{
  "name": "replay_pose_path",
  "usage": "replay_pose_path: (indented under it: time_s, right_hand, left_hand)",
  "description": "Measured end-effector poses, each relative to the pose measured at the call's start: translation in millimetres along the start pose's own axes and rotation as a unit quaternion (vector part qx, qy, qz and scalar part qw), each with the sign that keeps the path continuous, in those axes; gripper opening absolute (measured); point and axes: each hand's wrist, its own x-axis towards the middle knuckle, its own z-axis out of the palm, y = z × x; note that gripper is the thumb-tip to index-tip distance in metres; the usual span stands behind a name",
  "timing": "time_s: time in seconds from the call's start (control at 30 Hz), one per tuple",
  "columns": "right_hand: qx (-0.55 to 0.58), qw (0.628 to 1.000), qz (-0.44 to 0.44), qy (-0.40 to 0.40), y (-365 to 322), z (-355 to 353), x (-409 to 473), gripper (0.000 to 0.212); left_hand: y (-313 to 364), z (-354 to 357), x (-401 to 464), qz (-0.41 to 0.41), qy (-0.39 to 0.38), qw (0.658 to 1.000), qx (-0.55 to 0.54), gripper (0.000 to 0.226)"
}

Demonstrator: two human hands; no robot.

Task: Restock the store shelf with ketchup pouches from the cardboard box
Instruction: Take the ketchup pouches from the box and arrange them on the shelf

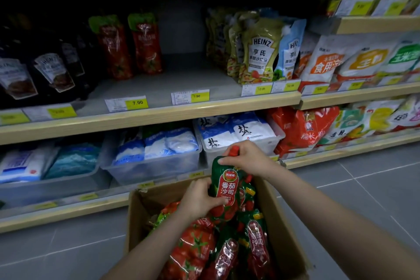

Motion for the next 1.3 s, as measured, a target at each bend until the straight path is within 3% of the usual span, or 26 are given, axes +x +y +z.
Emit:
replay_pose_path:
  time_s: [0.1, 0.27, 0.43, 0.57, 0.77, 0.9, 0.97, 1.07, 1.13, 1.3]
  right_hand:
    - [0.049, 0.997, 0.052, 0.008, -10, -5, 12, 0.019]
    - [0.16, 0.987, 0.018, 0.013, 2, -8, 1, 0.029]
    - [0.216, 0.976, 0.012, 0.014, 25, -3, -4, 0.022]
    - [0.229, 0.973, -0.012, 0.038, 16, -20, 6, 0.015]
    - [0.165, 0.984, -0.036, 0.049, 20, -12, 7, 0.037]
    - [0.183, 0.979, -0.036, 0.082, 19, -23, 12, 0.035]
    - [0.18, 0.977, -0.05, 0.098, 11, -36, 16, 0.033]
    - [0.165, 0.975, -0.092, 0.114, -11, -58, 26, 0.03]
    - [0.161, 0.971, -0.124, 0.128, -31, -71, 37, 0.031]
    - [0.141, 0.957, -0.193, 0.167, -76, -90, 70, 0.036]
  left_hand:
    - [2, -4, 0, -0.006, 0.013, 0.999, -0.036, 0.046]
    - [11, -16, 12, -0.002, 0.044, 0.996, -0.083, 0.041]
    - [19, -26, 30, 0.01, 0.062, 0.994, -0.085, 0.041]
    - [20, -26, 36, -0.001, 0.033, 0.999, -0.034, 0.058]
    - [33, -30, 40, 0.024, 0.069, 0.997, -0.004, 0.051]
    - [38, -60, 42, 0.072, 0.085, 0.992, 0.055, 0.07]
    - [42, -95, 49, 0.138, 0.192, 0.959, 0.154, 0.063]
    - [47, -151, 69, 0.244, 0.349, 0.85, 0.311, 0.046]
    - [46, -180, 83, 0.241, 0.375, 0.81, 0.381, 0.047]
    - [32, -193, 97, 0.186, 0.364, 0.777, 0.479, 0.042]
